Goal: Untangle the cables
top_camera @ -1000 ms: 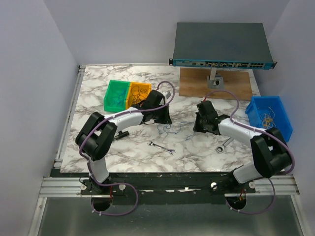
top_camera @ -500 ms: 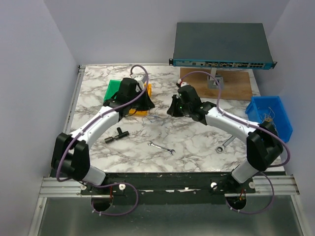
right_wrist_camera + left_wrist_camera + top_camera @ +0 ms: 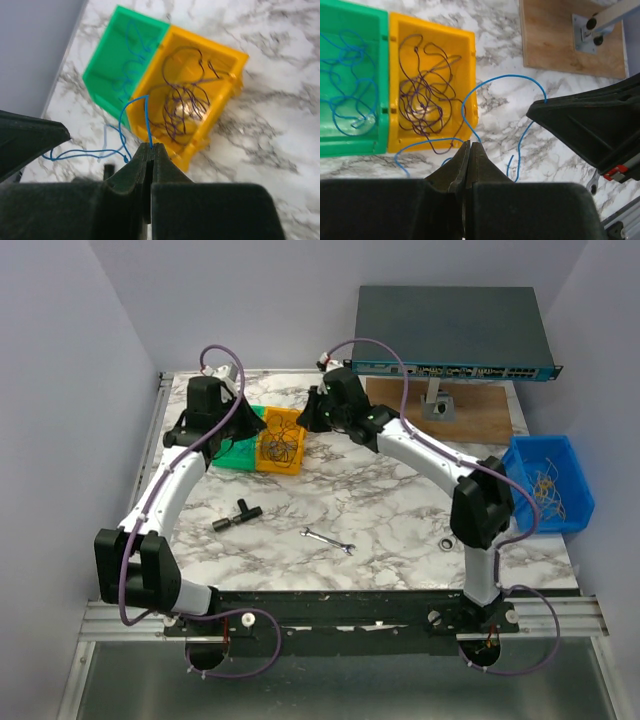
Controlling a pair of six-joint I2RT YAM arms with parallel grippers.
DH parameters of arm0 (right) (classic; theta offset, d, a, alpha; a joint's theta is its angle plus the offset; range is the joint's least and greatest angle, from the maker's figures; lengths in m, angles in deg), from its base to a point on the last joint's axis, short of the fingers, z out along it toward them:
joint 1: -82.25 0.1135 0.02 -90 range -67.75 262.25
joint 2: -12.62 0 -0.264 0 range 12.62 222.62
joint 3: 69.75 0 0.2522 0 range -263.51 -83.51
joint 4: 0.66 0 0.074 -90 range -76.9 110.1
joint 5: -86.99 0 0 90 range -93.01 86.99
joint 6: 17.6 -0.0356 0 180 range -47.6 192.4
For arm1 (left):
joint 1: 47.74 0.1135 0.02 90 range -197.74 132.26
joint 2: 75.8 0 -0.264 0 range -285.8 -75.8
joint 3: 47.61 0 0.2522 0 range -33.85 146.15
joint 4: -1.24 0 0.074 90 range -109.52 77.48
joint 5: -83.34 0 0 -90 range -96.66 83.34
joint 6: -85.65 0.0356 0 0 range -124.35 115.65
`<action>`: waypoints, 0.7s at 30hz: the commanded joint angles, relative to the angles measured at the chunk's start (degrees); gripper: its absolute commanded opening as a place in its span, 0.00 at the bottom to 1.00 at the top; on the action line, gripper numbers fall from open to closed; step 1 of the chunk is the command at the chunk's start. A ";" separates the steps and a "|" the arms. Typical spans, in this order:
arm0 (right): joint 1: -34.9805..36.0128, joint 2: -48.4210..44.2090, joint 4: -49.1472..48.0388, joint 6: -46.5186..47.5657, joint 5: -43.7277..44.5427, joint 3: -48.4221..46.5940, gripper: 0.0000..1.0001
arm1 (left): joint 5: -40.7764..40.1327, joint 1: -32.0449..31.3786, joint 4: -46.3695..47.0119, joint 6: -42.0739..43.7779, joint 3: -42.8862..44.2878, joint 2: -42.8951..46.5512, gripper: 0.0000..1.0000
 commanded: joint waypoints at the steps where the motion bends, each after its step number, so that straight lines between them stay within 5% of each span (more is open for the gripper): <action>1: 0.98 9.03 1.98 1.59 -2.60 -12.83 0.01 | 1.23 5.63 1.16 -1.41 5.55 -2.97 0.00; 8: 3.24 27.79 -1.79 1.22 -4.21 -35.31 0.01 | 0.62 12.62 1.53 -2.04 13.81 -12.32 0.00; 15: 6.40 41.42 -10.63 0.26 -0.84 -45.28 0.01 | 0.13 15.18 2.87 -1.73 17.34 -22.24 0.00; 17: 6.82 42.86 -12.33 0.11 -0.46 -45.26 0.12 | 0.18 15.17 3.03 -1.37 17.56 -23.72 0.00; 19: 7.20 42.85 -12.81 0.20 -0.33 -44.72 0.43 | -0.24 15.18 3.40 -0.96 16.95 -23.50 0.16; 21: 7.28 41.57 -12.89 0.50 -0.21 -43.52 0.52 | -0.89 15.22 4.02 -0.66 15.89 -22.17 0.30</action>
